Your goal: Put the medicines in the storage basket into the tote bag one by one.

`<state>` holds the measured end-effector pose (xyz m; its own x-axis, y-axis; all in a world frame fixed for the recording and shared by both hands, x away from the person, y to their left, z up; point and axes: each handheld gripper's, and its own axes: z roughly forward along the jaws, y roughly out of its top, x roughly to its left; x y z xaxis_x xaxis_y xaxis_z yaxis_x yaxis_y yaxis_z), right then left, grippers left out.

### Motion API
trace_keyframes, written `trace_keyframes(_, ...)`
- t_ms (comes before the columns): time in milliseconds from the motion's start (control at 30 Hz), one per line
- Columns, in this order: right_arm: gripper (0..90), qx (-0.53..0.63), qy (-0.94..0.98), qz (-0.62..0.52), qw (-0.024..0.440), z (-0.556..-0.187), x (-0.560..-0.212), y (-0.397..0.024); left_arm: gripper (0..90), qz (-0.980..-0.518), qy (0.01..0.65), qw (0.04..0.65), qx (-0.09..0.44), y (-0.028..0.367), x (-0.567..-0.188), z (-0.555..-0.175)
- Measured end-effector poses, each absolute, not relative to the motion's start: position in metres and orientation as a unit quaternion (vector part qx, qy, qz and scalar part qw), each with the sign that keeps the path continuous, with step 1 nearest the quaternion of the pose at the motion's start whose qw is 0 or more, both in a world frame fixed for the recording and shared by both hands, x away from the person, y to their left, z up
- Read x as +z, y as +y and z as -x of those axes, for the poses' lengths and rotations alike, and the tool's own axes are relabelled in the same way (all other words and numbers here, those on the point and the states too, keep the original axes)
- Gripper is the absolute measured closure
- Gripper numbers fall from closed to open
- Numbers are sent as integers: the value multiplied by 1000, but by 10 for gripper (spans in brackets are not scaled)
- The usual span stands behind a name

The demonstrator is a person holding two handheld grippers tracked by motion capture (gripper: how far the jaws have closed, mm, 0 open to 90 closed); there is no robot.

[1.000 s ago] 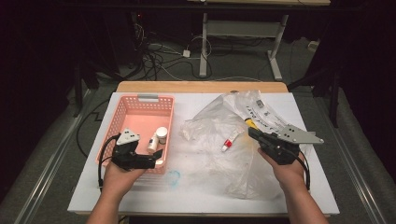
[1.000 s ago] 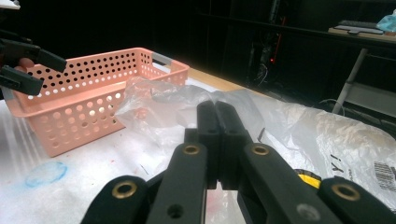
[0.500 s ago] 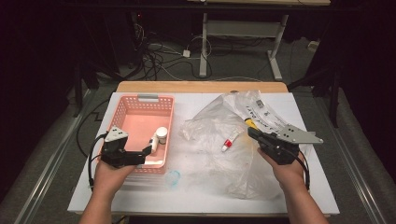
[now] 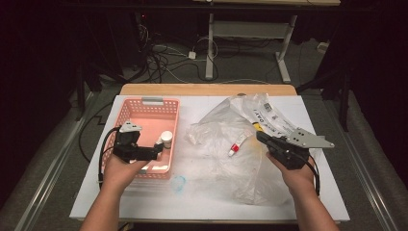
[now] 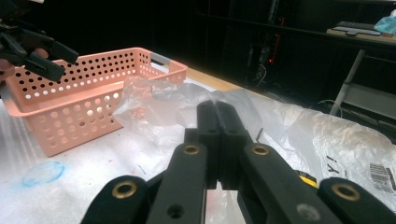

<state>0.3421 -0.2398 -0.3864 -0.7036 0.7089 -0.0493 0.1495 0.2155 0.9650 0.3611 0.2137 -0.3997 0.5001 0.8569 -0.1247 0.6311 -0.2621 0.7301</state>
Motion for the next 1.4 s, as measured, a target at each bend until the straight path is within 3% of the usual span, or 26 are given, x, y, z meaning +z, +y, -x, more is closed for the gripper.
trace_keyframes(267, 900, 554, 740, -287, 252, -342, -387, -238, 7, -786, 476, 363, 153, 207, -397, -381)
trace_keyframes(567, 900, 553, 740, -290, 251, -343, -388, -239, 231, -801, 477, 341, 118, 200, -405, -413)
trace_keyframes(767, 900, 553, 740, -291, 249, -343, -389, -239, 328, -804, 486, 329, 93, 195, -412, -427)
trace_keyframes(1400, 900, 551, 742, -291, 248, -344, -390, -239, 397, -819, 481, 305, 67, 190, -423, -442)
